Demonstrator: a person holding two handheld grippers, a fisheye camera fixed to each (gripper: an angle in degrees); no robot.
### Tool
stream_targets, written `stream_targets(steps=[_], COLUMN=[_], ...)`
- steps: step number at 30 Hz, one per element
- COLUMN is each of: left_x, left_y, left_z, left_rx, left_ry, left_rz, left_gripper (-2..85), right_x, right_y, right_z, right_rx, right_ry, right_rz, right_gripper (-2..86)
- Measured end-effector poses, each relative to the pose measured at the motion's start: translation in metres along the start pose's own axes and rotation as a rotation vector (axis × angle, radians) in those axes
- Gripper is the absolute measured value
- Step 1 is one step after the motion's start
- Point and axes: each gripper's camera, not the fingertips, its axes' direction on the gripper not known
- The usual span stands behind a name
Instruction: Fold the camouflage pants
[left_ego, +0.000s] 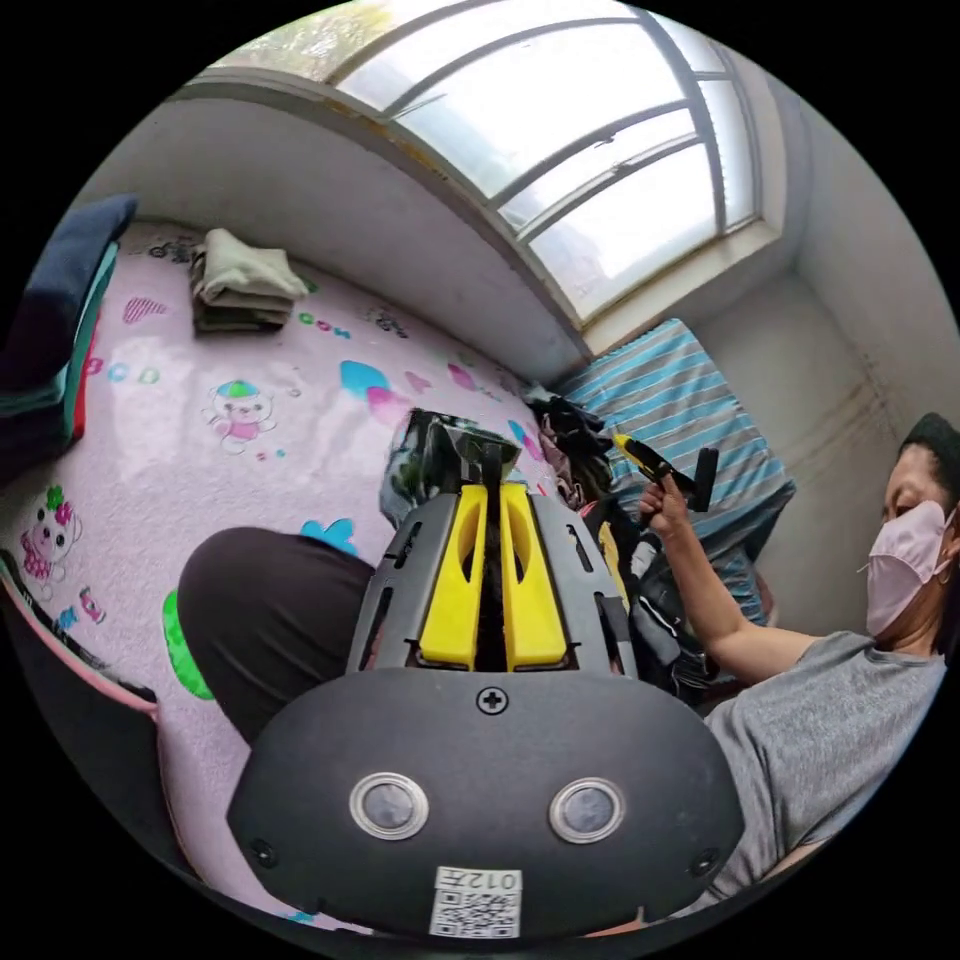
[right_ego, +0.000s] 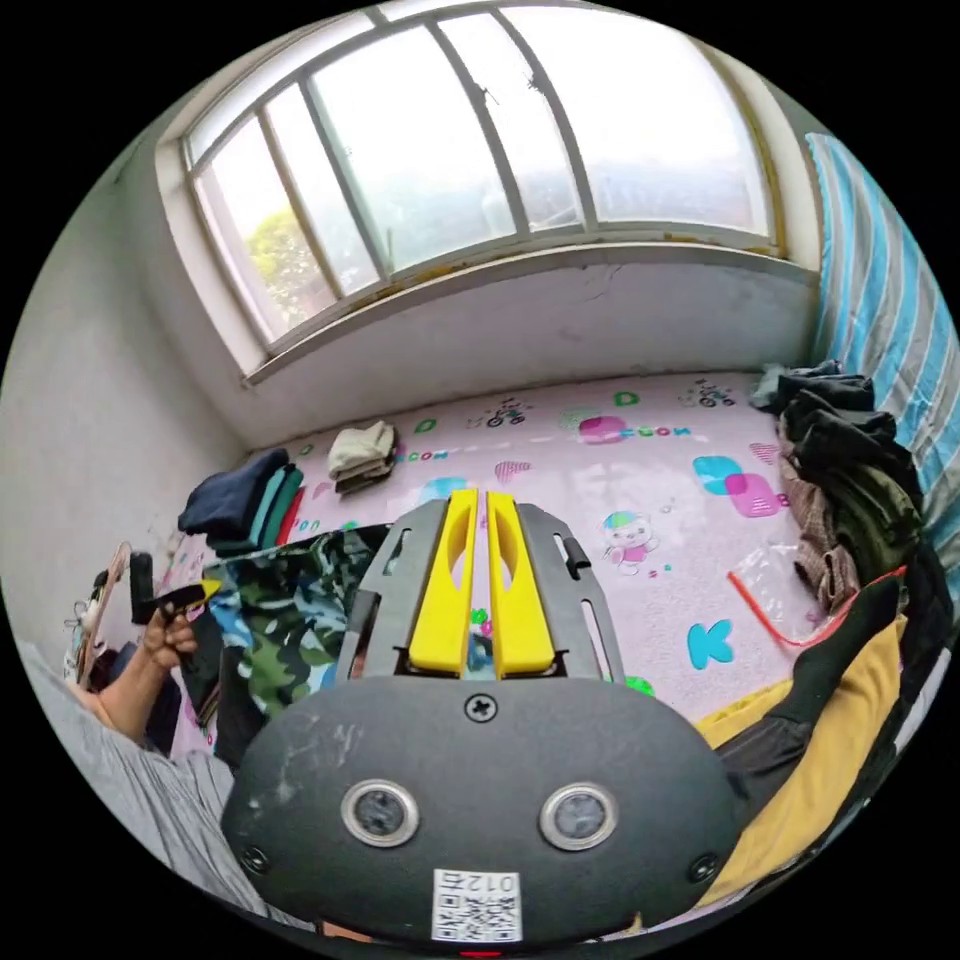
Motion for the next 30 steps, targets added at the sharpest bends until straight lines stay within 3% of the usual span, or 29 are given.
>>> stream_targets(steps=[4,10,25,30], left_x=[-0.047,-0.089,-0.142,-0.166], left_y=[0.020,0.030,0.050,0.063], left_z=[0.006,0.010,0.013,0.012], left_rx=[-0.031,0.000,-0.019,-0.016], left_ry=[0.000,0.060,0.039,0.047], left_rz=[-0.098,-0.140,-0.118,-0.130], left_gripper=[1.3,1.6,1.7,2.0], right_x=[0.000,0.016,0.099,0.109], right_y=[0.068,0.136,0.150,0.143], right_z=[0.039,0.046,0.060,0.057], right_rx=[-0.226,-0.422,-0.399,-0.418], right_ry=[-0.162,-0.088,-0.387,-0.390], right_rz=[-0.083,-0.109,0.225,0.224], right_gripper=[3.9,7.0,5.5,4.7])
